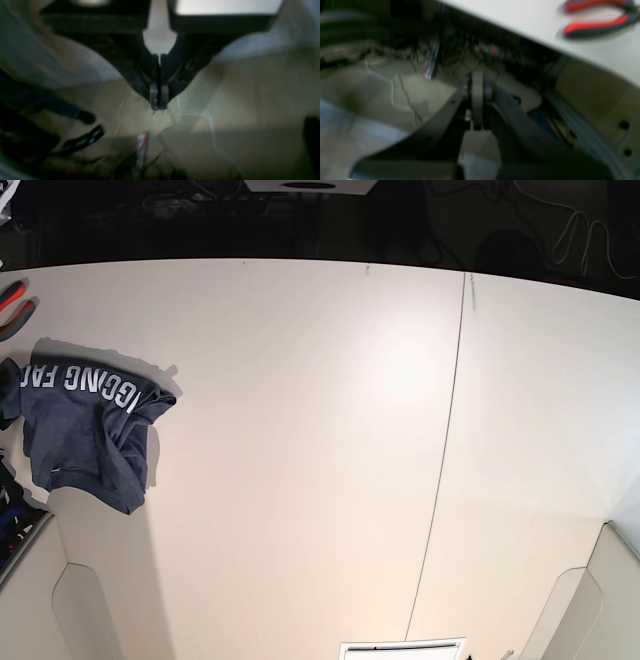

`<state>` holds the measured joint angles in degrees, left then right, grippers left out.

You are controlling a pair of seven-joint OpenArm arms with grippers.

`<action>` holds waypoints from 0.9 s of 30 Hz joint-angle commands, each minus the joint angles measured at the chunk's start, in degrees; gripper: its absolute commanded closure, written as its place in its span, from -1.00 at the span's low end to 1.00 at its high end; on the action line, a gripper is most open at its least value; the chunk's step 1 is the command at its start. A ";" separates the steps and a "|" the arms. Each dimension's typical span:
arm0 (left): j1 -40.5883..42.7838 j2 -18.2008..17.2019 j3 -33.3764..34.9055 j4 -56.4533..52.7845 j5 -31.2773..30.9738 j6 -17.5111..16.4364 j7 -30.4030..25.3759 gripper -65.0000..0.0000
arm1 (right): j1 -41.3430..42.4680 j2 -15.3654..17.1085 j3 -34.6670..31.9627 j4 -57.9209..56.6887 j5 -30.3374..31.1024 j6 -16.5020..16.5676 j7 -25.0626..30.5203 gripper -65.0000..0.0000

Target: Layout the t-shirt on the table in an organized manner, then fold the t-shirt properly

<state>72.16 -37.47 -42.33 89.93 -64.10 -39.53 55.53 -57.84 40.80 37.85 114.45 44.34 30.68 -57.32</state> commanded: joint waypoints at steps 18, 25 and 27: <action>-31.39 11.26 53.22 -36.15 44.78 2.32 -56.76 1.00 | 24.50 -10.88 -40.44 -59.06 -11.41 -0.68 40.19 1.00; -56.02 24.22 63.49 -61.29 56.70 19.82 -66.14 1.00 | 43.41 -23.67 -56.46 -79.89 -14.16 -13.68 56.06 0.68; -61.40 27.04 63.84 -66.45 56.70 19.82 -66.14 1.00 | 48.00 -27.04 -60.13 -83.23 -15.93 -16.17 56.98 0.68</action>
<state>10.37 -10.00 21.47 23.00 -7.38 -19.46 -9.98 -9.67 13.39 -22.52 30.74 28.23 14.35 -0.97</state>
